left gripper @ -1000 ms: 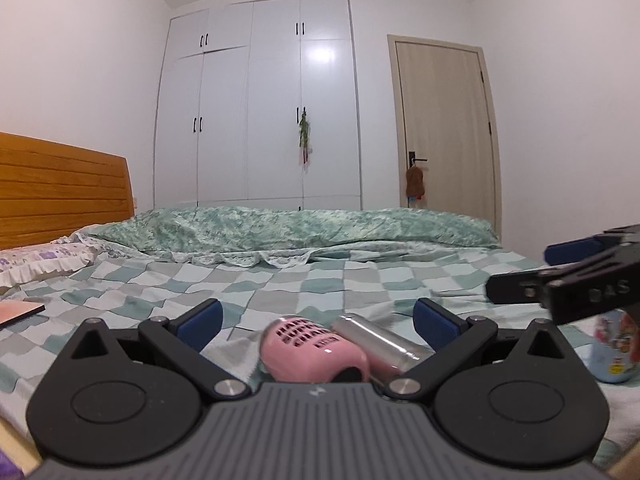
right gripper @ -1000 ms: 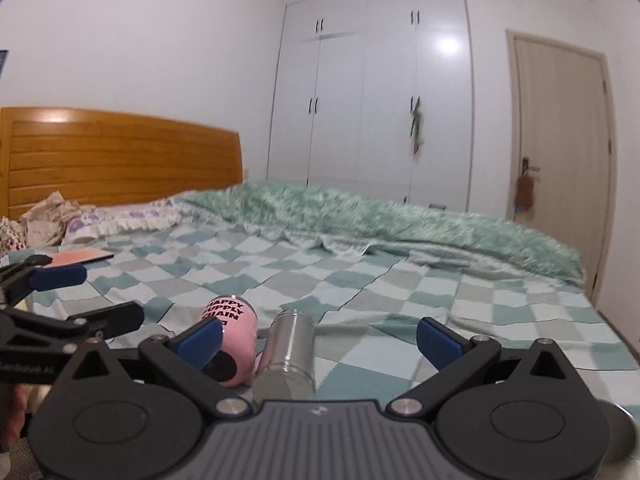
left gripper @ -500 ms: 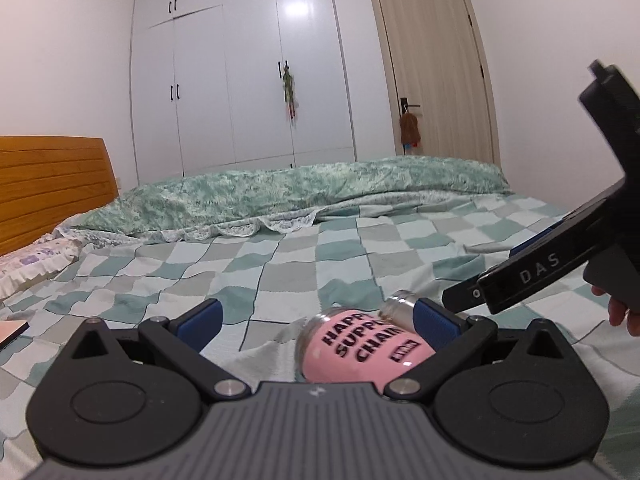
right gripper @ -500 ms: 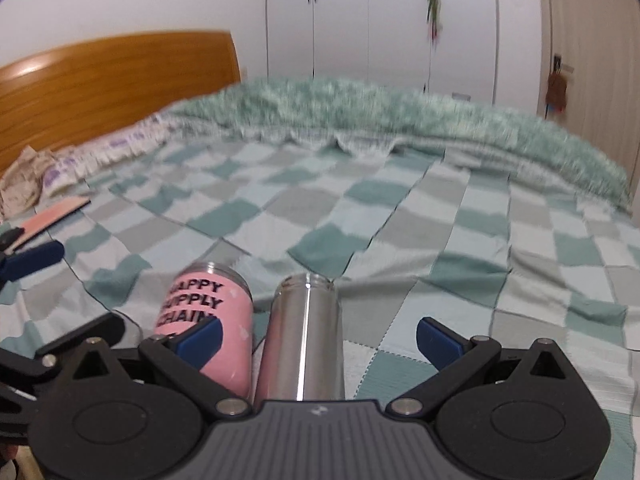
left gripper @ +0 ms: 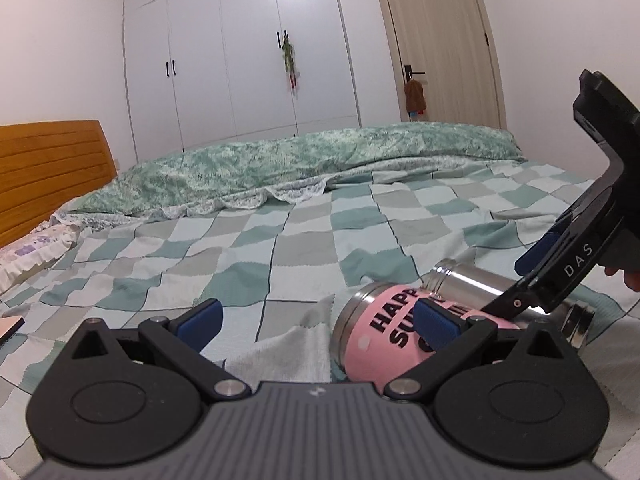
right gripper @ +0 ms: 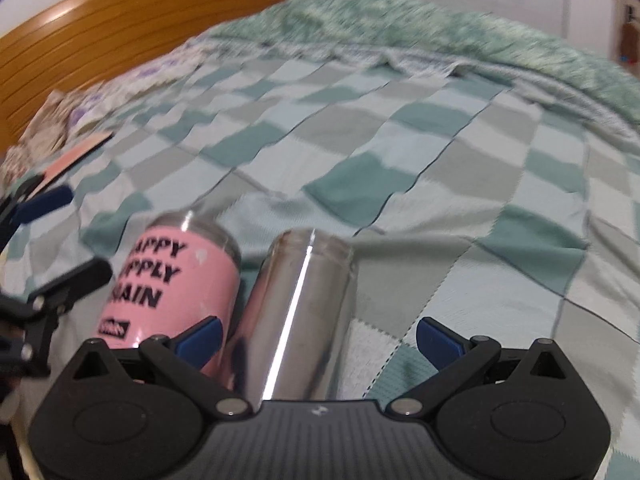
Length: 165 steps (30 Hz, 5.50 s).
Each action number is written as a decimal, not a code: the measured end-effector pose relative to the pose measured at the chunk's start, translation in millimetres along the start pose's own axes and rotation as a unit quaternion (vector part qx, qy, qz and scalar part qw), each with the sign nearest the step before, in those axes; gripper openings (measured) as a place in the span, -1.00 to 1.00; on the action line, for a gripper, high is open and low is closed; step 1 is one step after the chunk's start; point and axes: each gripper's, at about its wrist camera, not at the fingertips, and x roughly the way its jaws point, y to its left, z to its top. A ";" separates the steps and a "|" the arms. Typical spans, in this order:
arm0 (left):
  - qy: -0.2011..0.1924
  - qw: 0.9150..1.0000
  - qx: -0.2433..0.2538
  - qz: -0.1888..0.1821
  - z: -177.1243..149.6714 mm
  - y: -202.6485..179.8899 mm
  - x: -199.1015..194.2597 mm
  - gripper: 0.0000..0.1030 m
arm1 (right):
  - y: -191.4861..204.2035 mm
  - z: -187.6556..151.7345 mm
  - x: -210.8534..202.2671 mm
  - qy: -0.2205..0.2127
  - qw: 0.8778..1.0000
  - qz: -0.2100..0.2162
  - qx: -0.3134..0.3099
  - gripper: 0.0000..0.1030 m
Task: Flip cup upright
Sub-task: 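Move the right gripper down to the silver steel cup lying on its side, then close the right gripper on the silver cup and lift it, then lower the silver cup onto the blanket and open the right gripper, then move the left gripper to the lying silver cup and close on it, then lift the silver cup with the left gripper and rotate its opening upward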
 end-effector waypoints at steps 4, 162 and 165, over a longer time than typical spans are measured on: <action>0.002 1.000 -0.009 -0.006 -1.1 2.5 1.6 1.00 | -7.4 3.0 15.3 0.020 0.999 0.029 -0.005 0.96; 0.073 0.986 -0.005 -0.148 89.0 -270.7 -118.7 0.25 | -58.5 -265.2 -264.1 -0.153 0.972 -0.153 0.095 1.00; 0.072 0.985 -0.003 -0.158 90.6 -280.3 -111.8 0.24 | -61.0 -269.0 -266.6 -0.157 0.969 -0.162 0.104 1.00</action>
